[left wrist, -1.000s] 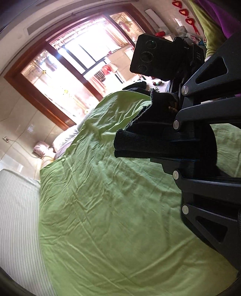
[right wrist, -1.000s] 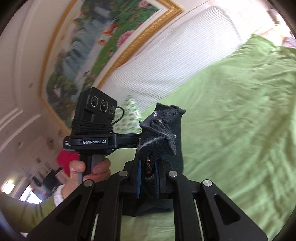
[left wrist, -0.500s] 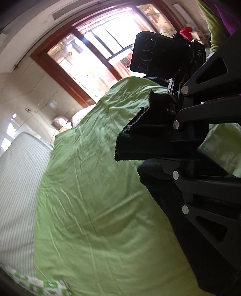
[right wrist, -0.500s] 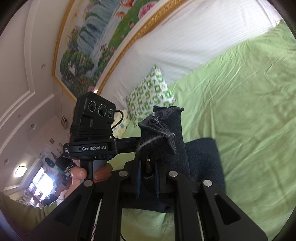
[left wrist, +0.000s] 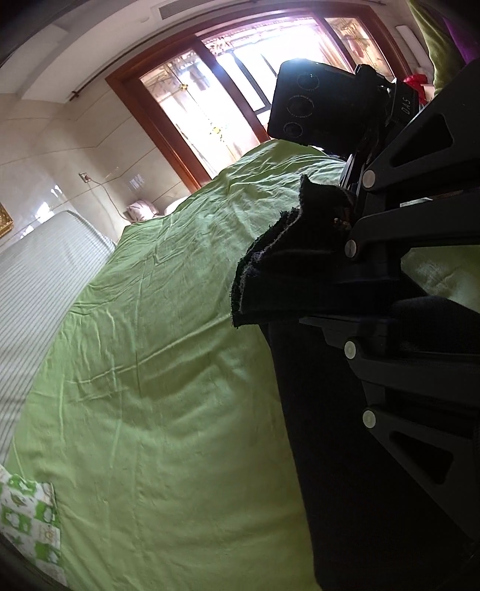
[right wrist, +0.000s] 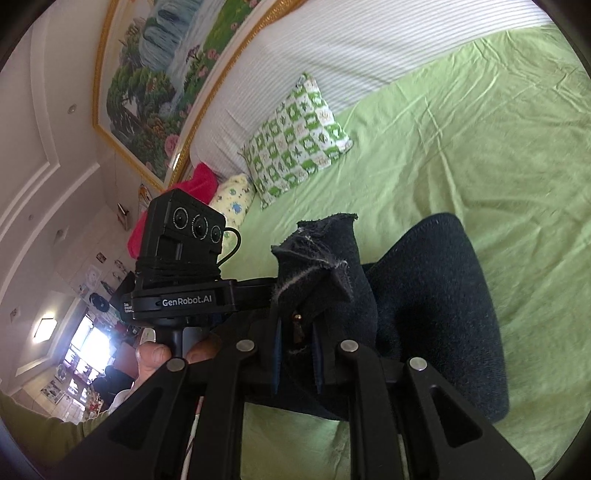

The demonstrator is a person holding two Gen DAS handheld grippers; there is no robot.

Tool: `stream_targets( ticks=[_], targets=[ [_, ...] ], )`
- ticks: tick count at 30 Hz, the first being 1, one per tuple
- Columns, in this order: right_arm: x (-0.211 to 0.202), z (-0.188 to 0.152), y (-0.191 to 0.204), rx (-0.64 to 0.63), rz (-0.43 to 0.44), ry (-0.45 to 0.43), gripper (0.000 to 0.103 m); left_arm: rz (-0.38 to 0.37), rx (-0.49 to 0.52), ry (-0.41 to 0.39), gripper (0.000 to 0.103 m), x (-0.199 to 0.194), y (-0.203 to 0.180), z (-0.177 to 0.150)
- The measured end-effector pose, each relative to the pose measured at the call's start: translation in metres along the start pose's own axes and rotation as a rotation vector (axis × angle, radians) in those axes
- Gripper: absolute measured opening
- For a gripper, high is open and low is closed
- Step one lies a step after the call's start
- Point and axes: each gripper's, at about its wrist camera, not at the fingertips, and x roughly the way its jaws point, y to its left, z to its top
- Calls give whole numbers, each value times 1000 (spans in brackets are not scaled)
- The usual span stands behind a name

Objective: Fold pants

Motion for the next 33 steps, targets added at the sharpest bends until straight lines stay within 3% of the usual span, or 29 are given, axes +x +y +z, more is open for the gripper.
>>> stream_targets(
  ticks=[5, 7, 9, 12, 19, 33],
  targets=[
    [6, -1, 0, -7, -7, 19, 17, -7, -31, -1, 14, 1, 10, -5],
    [8, -2, -1, -3, -6, 25, 19, -4, -42, -3, 15, -1, 12, -7],
    [9, -2, 0, -2, 8, 37, 30, 2, -47, -6, 16, -4, 15, -10],
    [12, -4, 6, -31, 13, 54, 38, 13, -65, -26, 16, -14, 19, -18],
    [23, -10, 15, -51, 25, 95, 41, 69, -126, -60, 15, -39, 35, -42],
    [49, -15, 52, -130, 69, 177, 41, 154, -322, -288, 15, -140, 59, -116]
  ],
)
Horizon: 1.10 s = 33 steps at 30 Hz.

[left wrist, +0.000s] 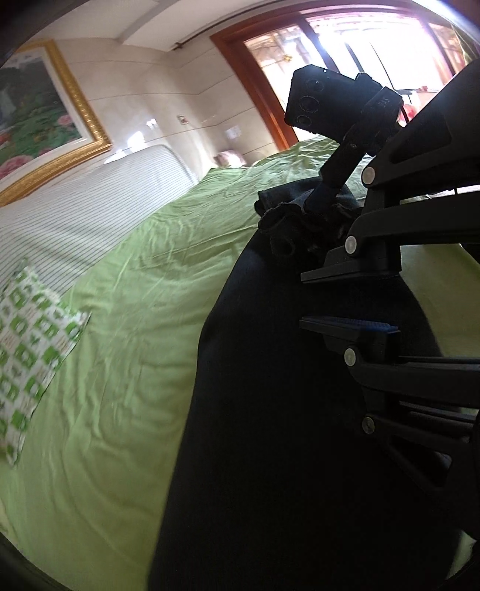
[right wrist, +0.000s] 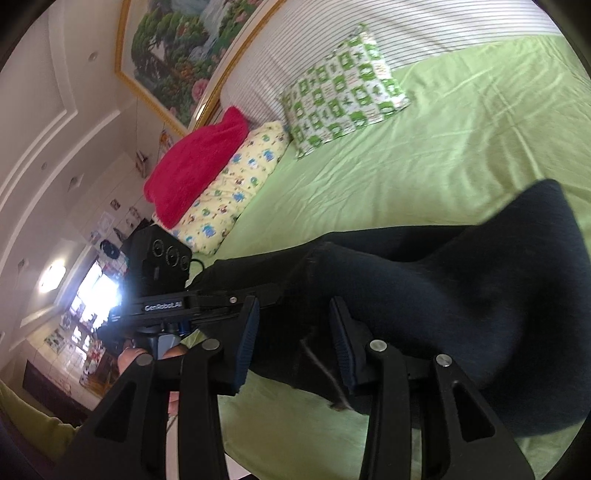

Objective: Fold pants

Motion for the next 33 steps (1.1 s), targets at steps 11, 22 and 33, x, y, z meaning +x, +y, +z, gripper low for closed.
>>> stream_targets(
  ticks=[11, 22, 33],
  targets=[
    [39, 21, 31, -98, 40, 75, 41, 29, -152, -153, 15, -71, 32, -23],
    [89, 42, 59, -211, 67, 190, 41, 112, -251, -244, 15, -129, 62, -67],
    [140, 51, 87, -319, 86, 303, 44, 119, -360, -303, 19, -147, 83, -75]
  ],
)
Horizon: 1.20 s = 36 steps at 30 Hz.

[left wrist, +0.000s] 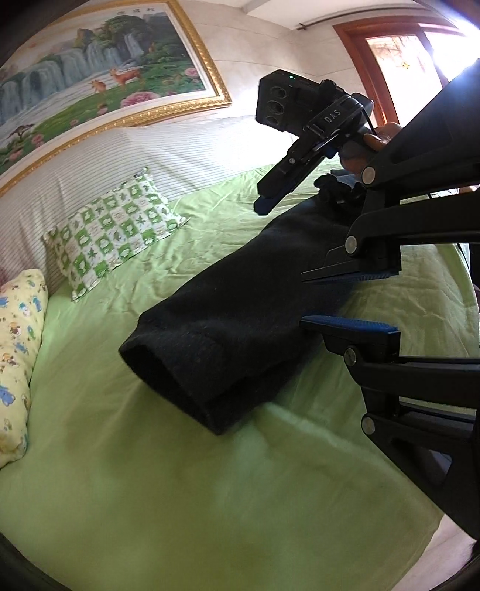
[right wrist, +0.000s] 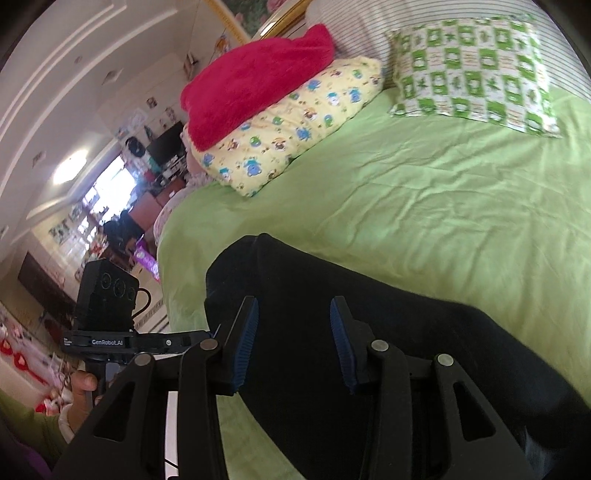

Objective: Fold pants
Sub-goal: 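Lower the folded end onto the pants and press it flat with both grippers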

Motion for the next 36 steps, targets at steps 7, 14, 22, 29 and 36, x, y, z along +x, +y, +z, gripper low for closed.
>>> stream_targets(
  ticks=[7, 14, 22, 29, 36],
  targets=[
    [36, 28, 5, -68, 2, 97, 46, 7, -54, -31, 29, -6, 6, 0],
    [72, 56, 8, -144, 31, 218, 47, 69, -125, -69, 56, -4, 19, 0],
    [122, 76, 14, -254, 58, 394, 51, 64, -181, -74, 58, 12, 26, 6],
    [159, 80, 18, -286, 91, 507, 51, 83, -166, -73, 50, 26, 21, 17],
    [148, 81, 27, -296, 93, 452, 25, 66, -129, -80, 21, 25, 7, 22]
  ],
)
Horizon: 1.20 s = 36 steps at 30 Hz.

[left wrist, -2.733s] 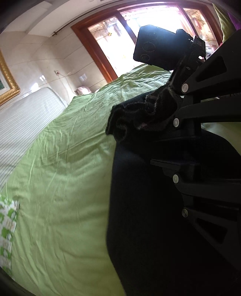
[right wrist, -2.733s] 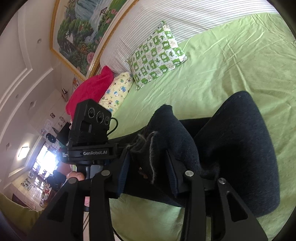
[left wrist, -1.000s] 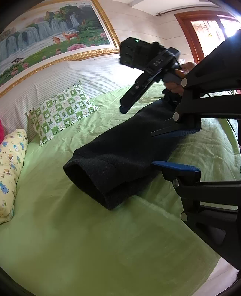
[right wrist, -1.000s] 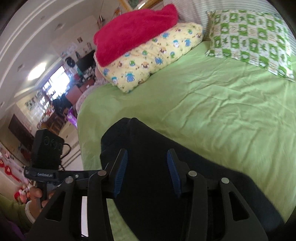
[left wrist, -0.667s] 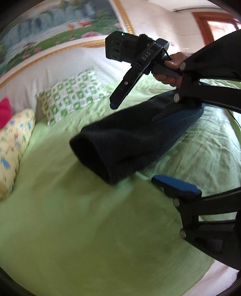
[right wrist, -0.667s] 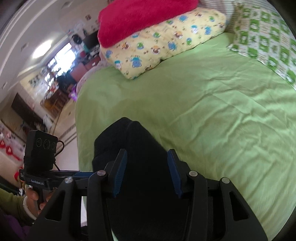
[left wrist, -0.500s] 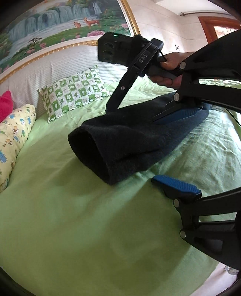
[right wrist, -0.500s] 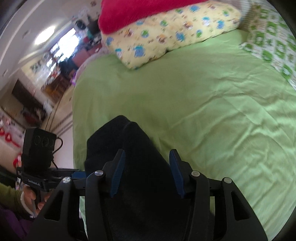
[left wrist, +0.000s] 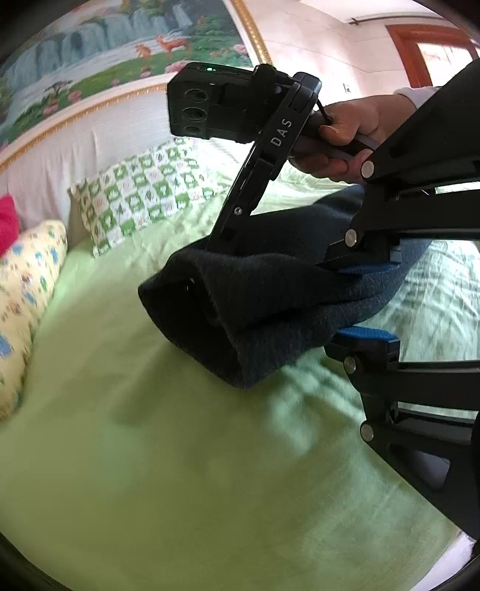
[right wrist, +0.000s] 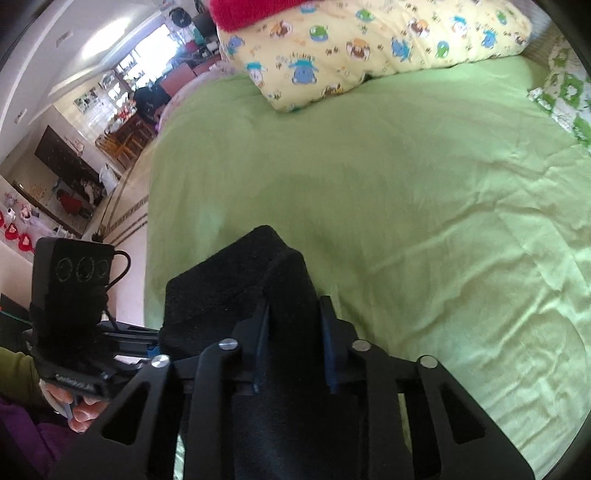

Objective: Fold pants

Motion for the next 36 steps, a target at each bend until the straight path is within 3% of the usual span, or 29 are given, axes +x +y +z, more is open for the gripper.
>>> stream_targets(
  ticks=[16, 36],
  targets=[
    [-112, -47, 10, 101, -16, -271, 23, -80, 196, -46, 19, -30, -83, -22],
    [-196, -162, -14, 274, -6, -621, 23, -159, 445, 50, 19, -6, -187, -98]
  ],
)
